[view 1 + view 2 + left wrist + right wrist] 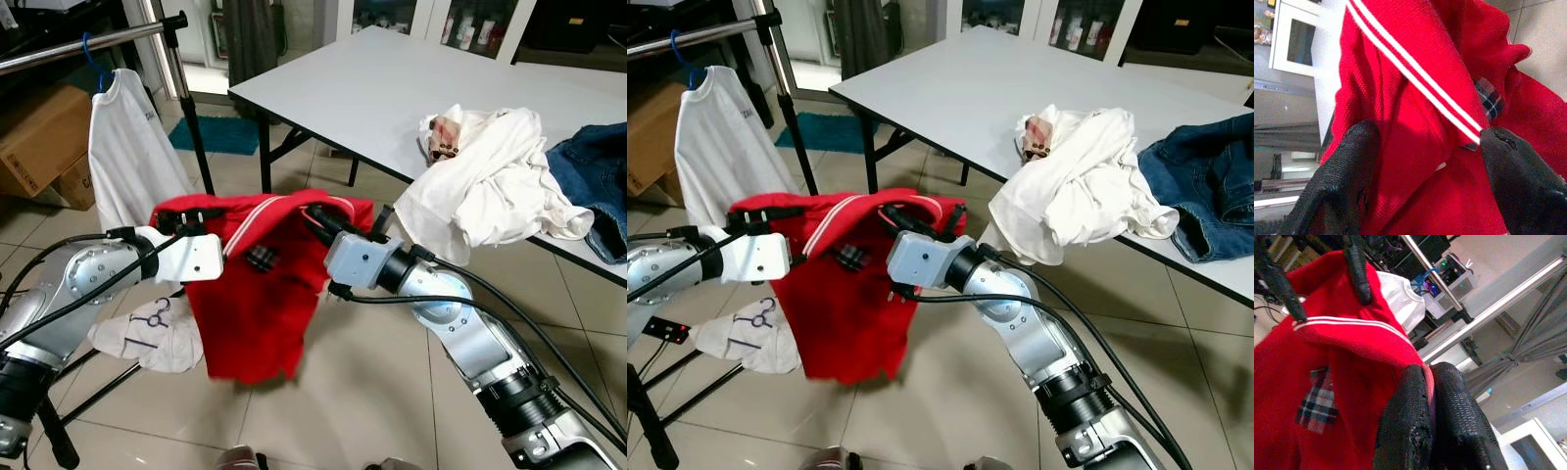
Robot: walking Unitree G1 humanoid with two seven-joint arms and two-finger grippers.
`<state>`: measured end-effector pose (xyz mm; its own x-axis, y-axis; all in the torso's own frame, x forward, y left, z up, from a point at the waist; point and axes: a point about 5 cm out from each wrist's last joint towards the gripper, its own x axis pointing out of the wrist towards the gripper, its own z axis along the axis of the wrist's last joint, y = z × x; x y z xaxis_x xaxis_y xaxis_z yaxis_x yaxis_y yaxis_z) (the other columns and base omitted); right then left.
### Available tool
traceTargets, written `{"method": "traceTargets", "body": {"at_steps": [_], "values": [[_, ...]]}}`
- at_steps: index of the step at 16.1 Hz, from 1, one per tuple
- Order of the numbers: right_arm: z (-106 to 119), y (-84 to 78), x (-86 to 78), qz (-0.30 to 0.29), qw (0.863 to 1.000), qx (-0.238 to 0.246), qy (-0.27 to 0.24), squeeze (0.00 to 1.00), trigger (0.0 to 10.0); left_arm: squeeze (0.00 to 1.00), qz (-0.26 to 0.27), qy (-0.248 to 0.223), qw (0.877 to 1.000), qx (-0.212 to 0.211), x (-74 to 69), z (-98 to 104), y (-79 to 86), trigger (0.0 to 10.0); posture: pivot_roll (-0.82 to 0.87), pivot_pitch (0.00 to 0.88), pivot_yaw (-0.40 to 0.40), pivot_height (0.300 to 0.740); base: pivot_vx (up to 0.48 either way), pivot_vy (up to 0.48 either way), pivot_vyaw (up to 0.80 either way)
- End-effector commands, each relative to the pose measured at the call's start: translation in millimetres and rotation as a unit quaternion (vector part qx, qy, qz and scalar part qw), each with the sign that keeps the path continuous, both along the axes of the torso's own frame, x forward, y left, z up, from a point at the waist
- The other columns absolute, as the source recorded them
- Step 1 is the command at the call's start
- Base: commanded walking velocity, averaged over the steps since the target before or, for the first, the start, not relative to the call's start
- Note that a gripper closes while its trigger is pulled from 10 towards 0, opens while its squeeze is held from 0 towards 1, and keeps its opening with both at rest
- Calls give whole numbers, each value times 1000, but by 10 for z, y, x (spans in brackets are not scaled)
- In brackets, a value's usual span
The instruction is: Hang hanger
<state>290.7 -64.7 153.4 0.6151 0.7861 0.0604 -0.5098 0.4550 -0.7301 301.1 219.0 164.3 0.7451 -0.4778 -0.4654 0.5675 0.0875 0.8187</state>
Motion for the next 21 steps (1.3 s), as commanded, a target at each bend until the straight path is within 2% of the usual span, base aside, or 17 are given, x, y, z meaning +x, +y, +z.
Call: {"method": "traceTargets", "body": {"at_steps": [1, 5, 7, 8, 9, 12, 13, 14, 16, 20, 21], "values": [[168, 80, -83, 37, 998, 32, -36, 0, 10000, 0, 18, -1, 1000, 10, 34, 9, 52, 10000, -1, 16, 20, 740, 0, 0, 0], [99, 78, -109, 48, 998, 0, -46, 0, 10000, 0, -12, -36, 999, 23, 47, 57, -10, 10000, 2, 18, 24, 740, 0, 0, 0], [97, 91, -79, 44, 998, -1, -42, 0, 10000, 0, -44, -52, 998, -1, 26, 132, -113, 10000, 7, 17, 25, 740, 0, 0, 0], [94, 93, -74, 43, 998, -1, -41, 0, 10000, 1000, -50, -52, 997, -8, 16, 147, -124, 10000, 7, 17, 25, 740, 0, 0, 0], [79, 87, -65, 41, 998, -3, -38, 0, 10000, 1000, -59, -51, 997, -18, 0, 167, -139, 10000, 8, 16, 22, 740, 0, 0, 0], [25, 56, -55, 37, 999, -12, -31, 0, 10000, 1000, -62, -73, 995, 2, 4, 195, -140, 10000, 10, 16, 21, 740, 0, 0, 0], [18, 57, -57, 37, 999, -13, -30, 0, 10000, 0, -59, -71, 996, 15, 14, 181, -124, 10000, 11, 16, 21, 740, 0, 0, 0], [12, 71, -72, 43, 998, -18, -33, 0, 10000, 0, -57, -69, 995, 39, 24, 156, -86, 10000, 9, 15, 24, 740, 0, 0, 0], [-35, 73, -96, 50, 997, -41, -46, 0, 10000, 0, -62, -69, 994, 56, 24, 164, -76, 10000, 9, 16, 26, 740, 0, 0, 0], [-51, 68, -56, 35, 998, -43, -42, 0, 10000, 0, -68, -17, 997, 44, -47, 113, -120, 10000, 7, 14, 28, 740, 0, 0, 0], [-82, 43, -14, 20, 997, -56, -40, 0, 10000, 0, -71, 1, 997, 26, -82, 99, -157, 10000, 6, 14, 28, 740, 0, 0, 0]]}}
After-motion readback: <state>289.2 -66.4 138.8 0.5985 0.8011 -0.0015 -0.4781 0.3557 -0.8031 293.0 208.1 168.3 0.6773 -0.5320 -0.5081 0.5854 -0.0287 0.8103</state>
